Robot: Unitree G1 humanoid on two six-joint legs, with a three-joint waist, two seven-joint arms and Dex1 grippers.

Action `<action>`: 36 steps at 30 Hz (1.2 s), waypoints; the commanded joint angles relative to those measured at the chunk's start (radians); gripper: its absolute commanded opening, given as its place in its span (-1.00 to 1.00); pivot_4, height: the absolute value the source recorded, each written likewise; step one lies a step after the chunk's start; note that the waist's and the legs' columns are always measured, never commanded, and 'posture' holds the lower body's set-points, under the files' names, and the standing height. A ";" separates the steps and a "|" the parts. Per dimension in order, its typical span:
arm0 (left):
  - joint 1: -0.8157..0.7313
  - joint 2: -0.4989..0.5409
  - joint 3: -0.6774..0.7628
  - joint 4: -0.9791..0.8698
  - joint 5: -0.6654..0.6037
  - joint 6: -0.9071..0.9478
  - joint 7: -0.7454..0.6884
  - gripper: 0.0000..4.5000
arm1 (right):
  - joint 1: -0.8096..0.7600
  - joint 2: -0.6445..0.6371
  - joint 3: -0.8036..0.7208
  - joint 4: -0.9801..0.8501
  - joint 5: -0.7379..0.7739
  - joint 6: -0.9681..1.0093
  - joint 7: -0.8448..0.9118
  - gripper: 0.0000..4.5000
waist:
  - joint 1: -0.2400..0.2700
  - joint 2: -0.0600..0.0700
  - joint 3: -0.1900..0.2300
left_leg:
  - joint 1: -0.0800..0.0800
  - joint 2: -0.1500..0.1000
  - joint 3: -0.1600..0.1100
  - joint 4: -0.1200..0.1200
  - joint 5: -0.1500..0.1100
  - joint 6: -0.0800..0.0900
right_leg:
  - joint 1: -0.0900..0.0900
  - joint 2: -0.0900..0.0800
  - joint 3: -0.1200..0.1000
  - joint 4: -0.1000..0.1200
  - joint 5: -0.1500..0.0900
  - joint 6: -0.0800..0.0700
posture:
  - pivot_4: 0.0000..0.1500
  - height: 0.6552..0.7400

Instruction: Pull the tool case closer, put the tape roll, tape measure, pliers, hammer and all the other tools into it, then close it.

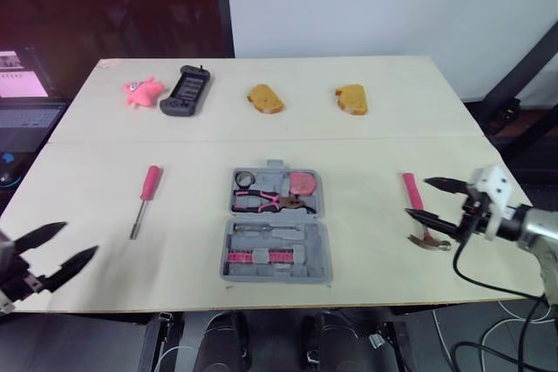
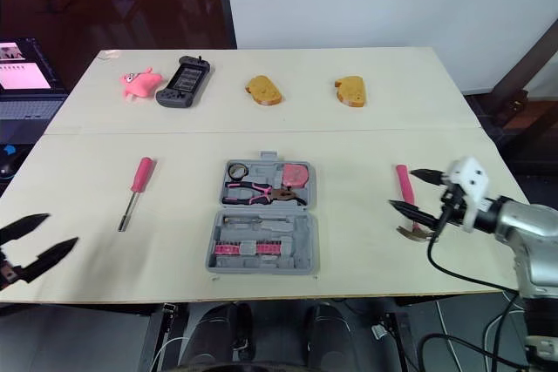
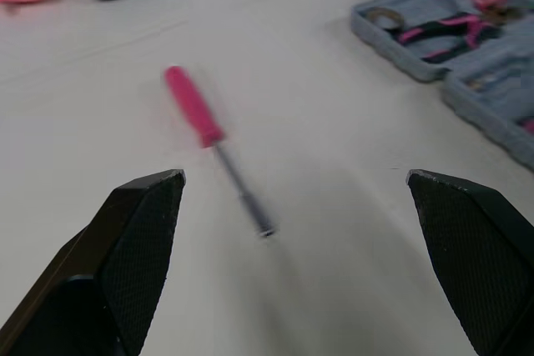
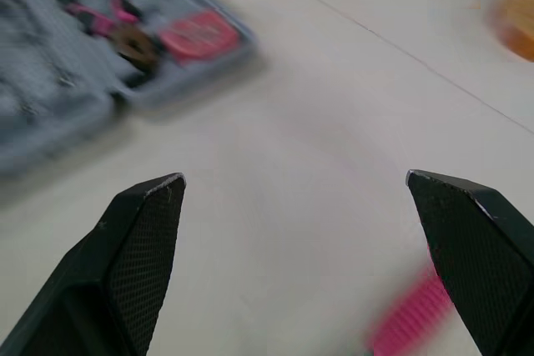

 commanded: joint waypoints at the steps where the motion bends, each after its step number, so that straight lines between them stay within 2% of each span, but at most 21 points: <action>1: 0.024 -0.003 -0.023 -0.112 0.018 0.042 0.050 1.00 | -0.065 -0.052 0.065 -0.174 0.075 0.183 0.026 0.99 | 0.001 0.000 0.000 | 0.000 0.000 0.000 0.000 0.000 0.000 | 0.000 0.000 0.000 0.000 0.000 0.000 | 1.00 0.50; 7: 0.034 -0.049 -0.041 -0.238 0.051 0.115 0.198 1.00 | -0.204 -0.073 0.150 -0.356 0.200 0.442 0.028 0.99 | 0.001 0.000 0.001 | 0.000 0.000 0.000 0.000 0.000 0.000 | -0.001 0.000 0.001 0.000 0.000 0.000 | 1.00 0.50; 13: 0.026 -0.124 -0.049 -0.336 0.072 0.201 0.375 1.00 | -0.353 -0.052 0.212 -0.402 0.220 0.507 0.010 0.99 | 0.003 -0.001 0.000 | 0.000 0.000 0.000 0.000 0.000 0.000 | 0.000 0.000 0.001 0.000 -0.001 -0.003 | 1.00 0.50; 17: 0.016 -0.128 -0.066 -0.373 0.062 0.218 0.382 1.00 | -0.409 -0.062 0.247 -0.401 0.220 0.520 0.030 0.99 | 0.003 -0.001 0.000 | 0.000 0.000 0.000 0.000 0.000 0.000 | -0.001 0.000 0.001 0.000 0.000 0.000 | 1.00 0.50; 21: -0.061 -0.092 -0.084 -0.418 -0.037 0.269 0.330 1.00 | -0.398 -0.078 0.248 -0.396 0.184 0.522 -0.006 0.99 | 0.007 -0.001 0.000 | 0.000 0.000 0.000 0.000 0.000 0.000 | 0.000 0.000 0.001 0.000 0.000 0.000 | 1.00 0.50; 23: -0.127 -0.054 -0.126 -0.435 -0.083 0.305 0.279 1.00 | -0.351 -0.093 0.217 -0.401 0.164 0.518 -0.040 0.99 | 0.008 -0.001 0.000 | 0.000 -0.001 0.000 0.001 0.000 0.000 | 0.000 0.000 0.001 0.000 0.000 0.000 | 1.00 0.50; 26: -0.310 0.057 -0.261 -0.454 -0.170 0.399 0.148 1.00 | -0.151 -0.155 0.102 -0.448 0.091 0.500 -0.123 0.99 | 0.028 -0.002 0.000 | 0.000 -0.001 0.000 0.002 0.000 0.001 | 0.001 0.000 0.000 0.000 0.000 0.000 | 1.00 0.50; 29: -0.453 0.141 -0.372 -0.449 -0.200 0.456 0.038 1.00 | 0.026 -0.154 -0.017 -0.517 0.067 0.541 -0.208 0.99 | 0.029 -0.001 0.000 | -0.004 -0.002 0.000 0.004 0.000 0.001 | 0.000 0.001 -0.002 0.000 0.000 0.000 | 1.00 0.50; 33: -0.645 0.171 -0.491 -0.394 -0.213 0.508 -0.048 1.00 | 0.223 -0.090 -0.176 -0.620 0.084 0.593 -0.298 0.99 | 0.023 0.000 0.000 | -0.004 -0.001 -0.001 0.006 0.000 0.001 | 0.001 0.003 -0.002 0.001 0.001 0.001 | 1.00 0.50; 36: -0.781 0.168 -0.585 -0.331 -0.182 0.516 -0.136 1.00 | 0.380 -0.038 -0.287 -0.715 0.032 0.626 -0.383 0.99 | 0.026 0.001 0.000 | -0.004 0.000 -0.001 0.006 0.000 0.000 | 0.000 0.005 0.000 0.002 0.001 0.001 | 1.00 0.50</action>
